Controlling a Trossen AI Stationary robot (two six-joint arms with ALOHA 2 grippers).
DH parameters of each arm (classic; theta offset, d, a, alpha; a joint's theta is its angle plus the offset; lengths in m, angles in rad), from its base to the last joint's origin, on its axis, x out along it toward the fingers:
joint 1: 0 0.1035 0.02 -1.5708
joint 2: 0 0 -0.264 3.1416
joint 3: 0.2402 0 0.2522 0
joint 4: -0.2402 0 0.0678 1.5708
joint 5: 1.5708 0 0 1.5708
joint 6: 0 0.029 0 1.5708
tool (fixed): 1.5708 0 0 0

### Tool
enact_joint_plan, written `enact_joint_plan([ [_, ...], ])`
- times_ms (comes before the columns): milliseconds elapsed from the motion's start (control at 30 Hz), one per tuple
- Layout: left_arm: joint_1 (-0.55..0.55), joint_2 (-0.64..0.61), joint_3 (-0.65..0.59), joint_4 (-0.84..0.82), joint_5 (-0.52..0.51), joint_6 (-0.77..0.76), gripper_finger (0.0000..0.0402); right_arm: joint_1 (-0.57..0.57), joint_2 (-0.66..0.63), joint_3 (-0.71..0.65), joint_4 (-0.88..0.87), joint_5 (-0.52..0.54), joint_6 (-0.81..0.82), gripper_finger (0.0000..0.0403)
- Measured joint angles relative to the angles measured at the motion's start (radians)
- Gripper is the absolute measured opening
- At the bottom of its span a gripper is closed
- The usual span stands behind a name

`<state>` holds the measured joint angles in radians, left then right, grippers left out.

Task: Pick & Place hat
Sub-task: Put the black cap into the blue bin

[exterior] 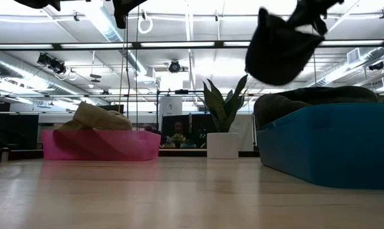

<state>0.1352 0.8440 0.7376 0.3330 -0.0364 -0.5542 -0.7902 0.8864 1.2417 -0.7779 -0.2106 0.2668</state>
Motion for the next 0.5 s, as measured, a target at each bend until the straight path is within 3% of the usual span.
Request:
enact_joint_plan([
  [167, 0.0, 0.0, 0.0, 0.028, -0.005, 0.025, 0.0259, 0.0, -0.001, 0.076, 0.115, -0.268, -0.037, 0.0001],
  [333, 0.0, 0.0, 0.0, 0.083, -0.005, 0.075, 0.0259, 0.0, 0.01, 0.077, 0.312, -0.548, 0.087, 0.0],
  [500, 0.0, 0.0, 0.0, 0.159, -0.005, 0.142, 0.0259, 0.019, 0.04, 0.077, 0.438, -0.726, 0.197, 0.0],
])
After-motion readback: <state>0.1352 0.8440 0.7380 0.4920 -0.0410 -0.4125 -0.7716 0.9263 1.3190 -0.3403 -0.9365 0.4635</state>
